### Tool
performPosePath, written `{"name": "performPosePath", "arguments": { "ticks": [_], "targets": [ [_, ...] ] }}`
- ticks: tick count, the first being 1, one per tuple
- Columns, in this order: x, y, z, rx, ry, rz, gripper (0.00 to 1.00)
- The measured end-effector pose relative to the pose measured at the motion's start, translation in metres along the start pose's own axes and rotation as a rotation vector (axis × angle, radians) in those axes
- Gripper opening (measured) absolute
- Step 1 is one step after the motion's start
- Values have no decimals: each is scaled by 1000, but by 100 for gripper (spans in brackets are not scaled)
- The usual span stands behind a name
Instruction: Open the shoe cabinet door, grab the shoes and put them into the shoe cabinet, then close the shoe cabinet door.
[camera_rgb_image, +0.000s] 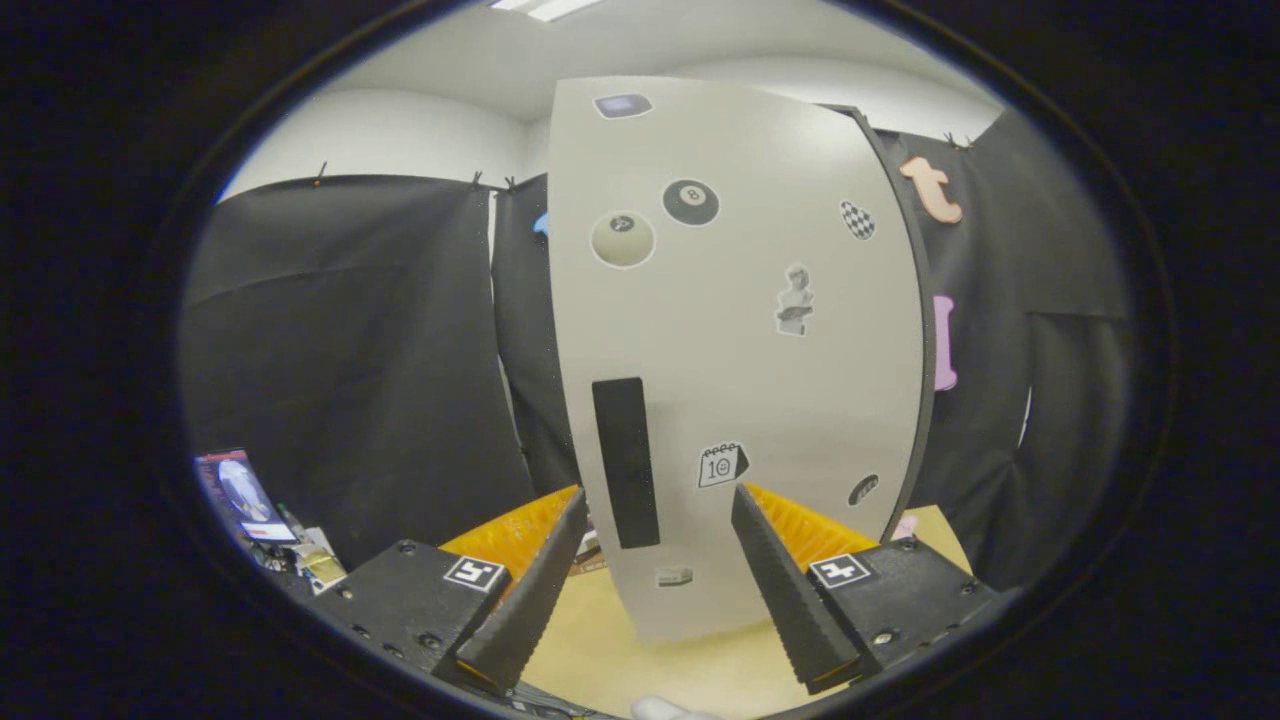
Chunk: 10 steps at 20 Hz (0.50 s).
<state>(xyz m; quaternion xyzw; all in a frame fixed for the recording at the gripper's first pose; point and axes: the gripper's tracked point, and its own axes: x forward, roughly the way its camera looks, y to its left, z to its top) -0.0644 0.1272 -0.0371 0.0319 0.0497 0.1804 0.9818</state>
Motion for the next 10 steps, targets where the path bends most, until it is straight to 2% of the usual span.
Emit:
{"name": "performPosePath", "arguments": {
  "ticks": [10],
  "targets": [
    [-35, -52, 23, 39, -32, -163, 96]
  ]
}}
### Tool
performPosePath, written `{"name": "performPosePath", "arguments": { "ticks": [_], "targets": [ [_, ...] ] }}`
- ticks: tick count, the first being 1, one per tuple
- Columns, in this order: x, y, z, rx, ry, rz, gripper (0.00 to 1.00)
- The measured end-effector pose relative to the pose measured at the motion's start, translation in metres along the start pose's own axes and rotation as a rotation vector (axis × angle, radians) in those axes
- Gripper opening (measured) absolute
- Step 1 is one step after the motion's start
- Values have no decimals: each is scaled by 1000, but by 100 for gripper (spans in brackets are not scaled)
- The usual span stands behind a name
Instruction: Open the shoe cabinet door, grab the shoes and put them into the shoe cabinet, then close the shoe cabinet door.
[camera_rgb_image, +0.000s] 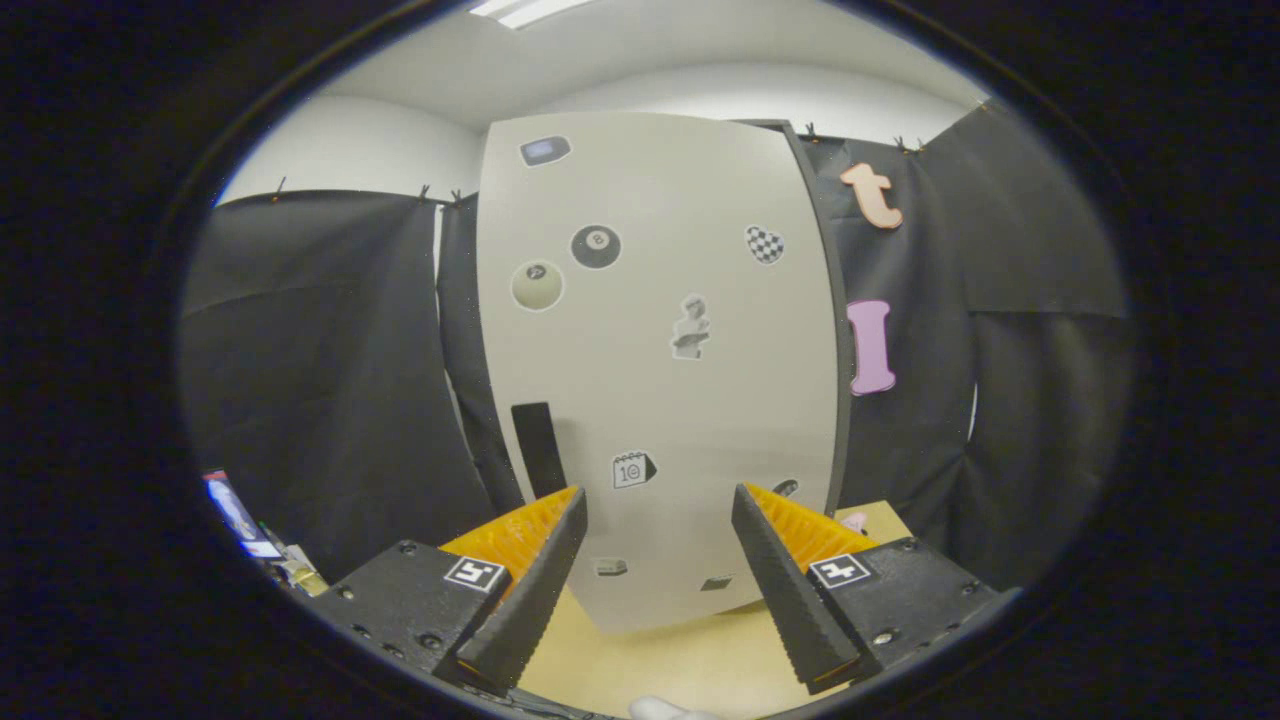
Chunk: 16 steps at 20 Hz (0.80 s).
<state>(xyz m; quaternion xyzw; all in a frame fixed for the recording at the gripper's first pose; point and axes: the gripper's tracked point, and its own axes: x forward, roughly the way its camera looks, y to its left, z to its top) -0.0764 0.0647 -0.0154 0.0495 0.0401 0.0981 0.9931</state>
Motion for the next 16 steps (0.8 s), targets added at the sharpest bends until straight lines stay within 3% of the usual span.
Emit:
{"name": "performPosePath", "arguments": {
  "ticks": [16],
  "targets": [
    [-80, -50, 36, -13, -56, -233, 96]
  ]
}}
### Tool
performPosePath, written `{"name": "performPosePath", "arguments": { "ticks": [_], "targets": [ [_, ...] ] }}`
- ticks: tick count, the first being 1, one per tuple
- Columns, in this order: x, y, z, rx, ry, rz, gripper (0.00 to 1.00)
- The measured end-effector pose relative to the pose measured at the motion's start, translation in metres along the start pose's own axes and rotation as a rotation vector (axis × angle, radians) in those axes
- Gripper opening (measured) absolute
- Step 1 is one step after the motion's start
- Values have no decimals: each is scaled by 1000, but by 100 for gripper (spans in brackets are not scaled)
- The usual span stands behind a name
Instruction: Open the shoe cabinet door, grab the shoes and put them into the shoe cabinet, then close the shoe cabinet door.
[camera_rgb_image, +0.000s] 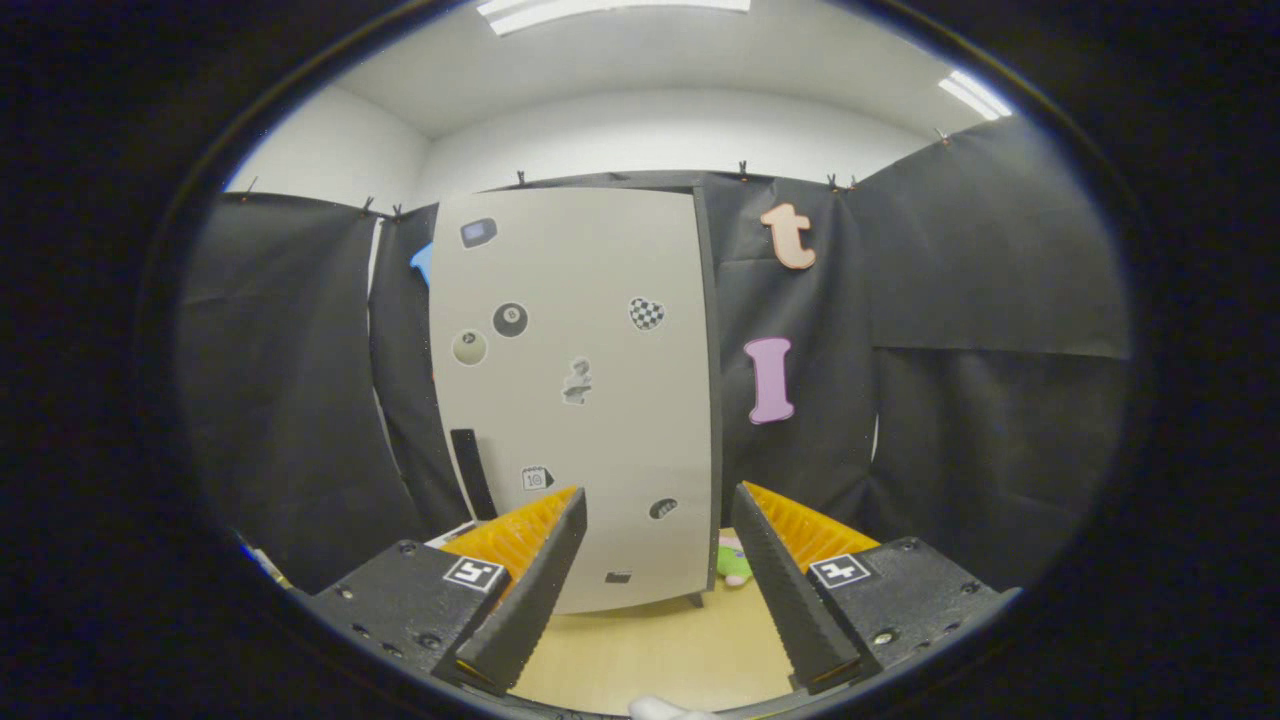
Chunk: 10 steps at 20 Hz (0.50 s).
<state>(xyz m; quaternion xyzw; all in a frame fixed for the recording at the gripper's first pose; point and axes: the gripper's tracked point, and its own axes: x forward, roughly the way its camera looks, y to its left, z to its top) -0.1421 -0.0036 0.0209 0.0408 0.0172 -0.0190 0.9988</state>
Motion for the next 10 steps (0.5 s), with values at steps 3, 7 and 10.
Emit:
{"name": "performPosePath", "arguments": {
  "ticks": [3, 7, 10],
  "targets": [
    [-10, 1, 3, -20, 1, 0, 96],
    [-17, 2, 5, -79, -6, 3, 96],
    [-18, 1, -5, -81, 12, 10, 97]
  ]
}}
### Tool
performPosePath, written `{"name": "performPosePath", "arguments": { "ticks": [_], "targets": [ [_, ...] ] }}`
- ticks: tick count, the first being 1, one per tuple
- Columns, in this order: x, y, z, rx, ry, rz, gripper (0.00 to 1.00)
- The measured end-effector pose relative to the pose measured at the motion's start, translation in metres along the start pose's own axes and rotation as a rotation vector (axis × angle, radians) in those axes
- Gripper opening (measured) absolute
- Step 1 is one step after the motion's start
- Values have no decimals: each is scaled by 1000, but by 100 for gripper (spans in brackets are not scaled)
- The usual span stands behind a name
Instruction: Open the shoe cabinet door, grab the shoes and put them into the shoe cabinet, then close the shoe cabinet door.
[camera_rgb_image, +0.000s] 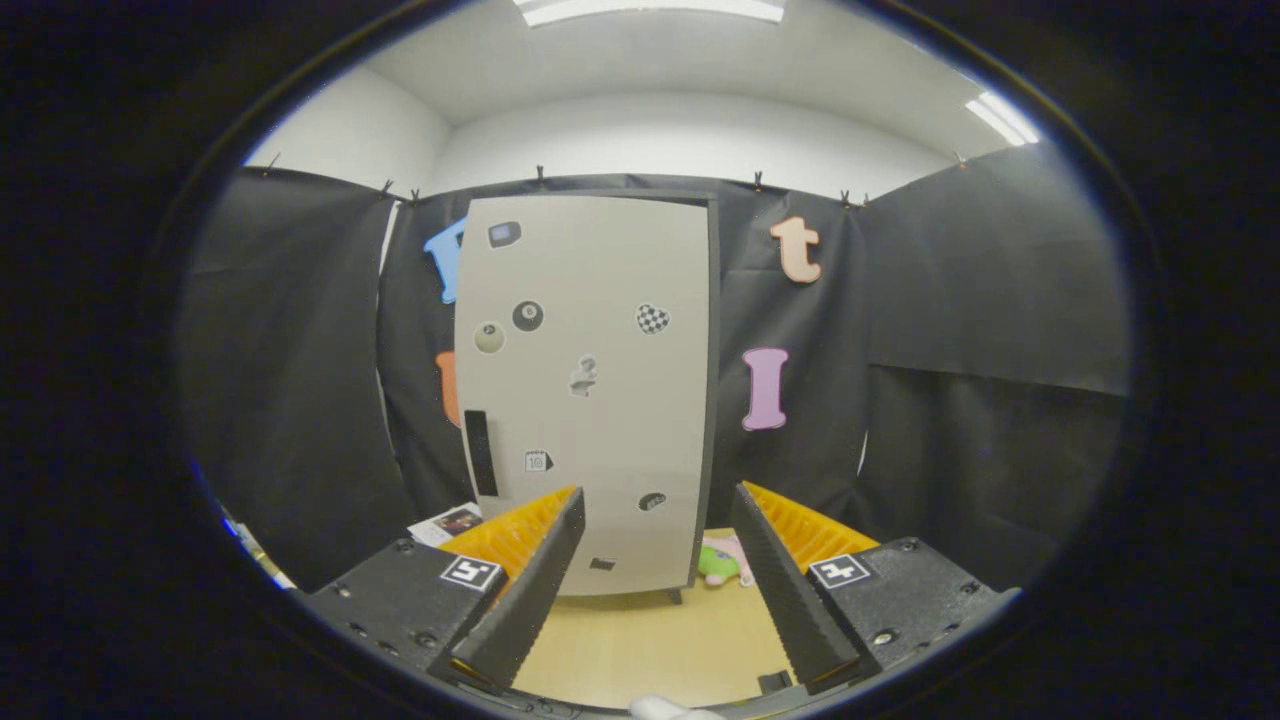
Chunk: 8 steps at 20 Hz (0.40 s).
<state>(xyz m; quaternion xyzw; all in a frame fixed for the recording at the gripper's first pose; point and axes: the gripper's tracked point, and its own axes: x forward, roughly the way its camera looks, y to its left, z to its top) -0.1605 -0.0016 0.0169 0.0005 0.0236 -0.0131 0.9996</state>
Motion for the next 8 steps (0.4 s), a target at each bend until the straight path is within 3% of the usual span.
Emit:
{"name": "performPosePath", "arguments": {
  "ticks": [8],
  "targets": [
    [5, -2, -9, 13, 17, -3, 97]
  ]
}}
